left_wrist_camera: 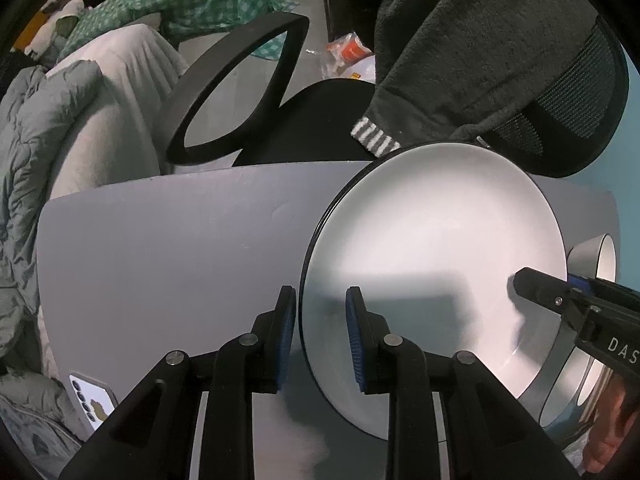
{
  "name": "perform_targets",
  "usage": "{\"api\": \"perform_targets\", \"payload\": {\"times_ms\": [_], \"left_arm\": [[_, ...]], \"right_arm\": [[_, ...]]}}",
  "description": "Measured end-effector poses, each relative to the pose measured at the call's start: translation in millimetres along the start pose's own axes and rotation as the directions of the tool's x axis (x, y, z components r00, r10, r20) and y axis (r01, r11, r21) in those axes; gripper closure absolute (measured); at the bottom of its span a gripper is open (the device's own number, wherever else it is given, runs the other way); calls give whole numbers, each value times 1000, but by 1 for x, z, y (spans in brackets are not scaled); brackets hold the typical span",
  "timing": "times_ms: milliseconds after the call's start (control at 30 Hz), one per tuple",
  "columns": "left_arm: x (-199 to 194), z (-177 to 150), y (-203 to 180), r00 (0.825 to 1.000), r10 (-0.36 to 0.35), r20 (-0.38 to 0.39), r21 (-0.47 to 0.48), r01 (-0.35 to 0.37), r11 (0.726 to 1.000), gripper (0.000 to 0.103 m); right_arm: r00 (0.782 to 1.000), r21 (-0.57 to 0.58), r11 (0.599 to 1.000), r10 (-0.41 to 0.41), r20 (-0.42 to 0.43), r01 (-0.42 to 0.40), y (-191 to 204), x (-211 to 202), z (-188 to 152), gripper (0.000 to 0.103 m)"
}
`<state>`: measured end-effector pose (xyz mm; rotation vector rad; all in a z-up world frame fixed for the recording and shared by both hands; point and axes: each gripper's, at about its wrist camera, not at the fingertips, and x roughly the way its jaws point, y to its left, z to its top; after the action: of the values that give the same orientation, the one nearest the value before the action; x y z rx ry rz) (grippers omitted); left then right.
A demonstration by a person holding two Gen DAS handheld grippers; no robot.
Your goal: Organize plates and bowls
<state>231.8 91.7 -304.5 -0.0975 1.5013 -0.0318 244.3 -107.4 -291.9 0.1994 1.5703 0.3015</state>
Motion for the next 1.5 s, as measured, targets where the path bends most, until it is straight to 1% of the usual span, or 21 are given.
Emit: {"api": "perform_targets", "payload": {"times_ms": [67,167,233,367,467,500,533,567,700,767,800,933,1000,1133,1267,1367,1433,1500], "left_arm": [[-1,-1,0,1000,8,-1,0,-8,1000,78],[-4,-4,1,1000,10,5,-1,-10,1000,77],[-6,-6,2,1000,10,4,-6,-10,1000,67],[-12,-11,2,1000,7,18,-10,-7,1000,65],[-20,-17,3,999,2,38,-13,-2,1000,59],[-22,-19,4,999,1,43,-15,-1,1000,57],[-24,-20,4,999,-1,46,-17,2,1000,56],[-27,-22,4,999,-7,48,-19,8,1000,56],[-39,-30,5,997,-21,68,-25,23,999,56],[-49,-35,5,996,-22,89,-21,24,999,54],[-56,-38,4,994,-20,104,-20,22,1000,51],[-86,-53,2,985,-6,174,-15,9,1000,42],[-98,-61,2,980,-1,200,-19,5,1000,38],[-123,-77,5,971,-20,239,-39,31,999,37],[-144,-89,5,962,-28,271,-45,42,998,33],[-159,-100,6,953,-25,302,-40,38,998,32],[-168,-107,7,949,-28,314,-37,42,998,29],[-175,-114,9,947,-40,319,-34,53,998,29]], "right_arm": [[1000,7,1000,-12,-5,12,2,-1,0,73],[1000,26,1000,-10,-5,10,2,-3,-1,69],[1000,35,999,-7,-3,7,1,-4,-2,66],[1000,42,999,-5,2,5,2,-4,-4,62],[1000,48,999,-9,12,9,3,-7,-7,59],[1000,50,999,-9,17,9,3,-7,-8,57],[999,52,998,-27,27,25,3,-9,-9,47],[998,52,998,-43,39,41,3,-11,-10,43],[997,52,998,-50,62,47,5,-17,-12,43],[994,44,997,-69,79,66,7,-22,-14,43],[993,36,996,-82,87,80,10,-26,-16,43],[980,-5,990,-138,146,141,22,-49,-26,36],[969,-27,985,-165,185,173,29,-63,-32,35],[941,-60,968,-221,256,244,41,-89,-46,34],[906,-79,944,-281,316,320,51,-113,-63,34],[889,-90,938,-284,358,336,57,-127,-77,34],[886,-86,941,-275,374,328,60,-136,-84,34],[888,-74,948,-260,379,309,62,-143,-90,34]]}}
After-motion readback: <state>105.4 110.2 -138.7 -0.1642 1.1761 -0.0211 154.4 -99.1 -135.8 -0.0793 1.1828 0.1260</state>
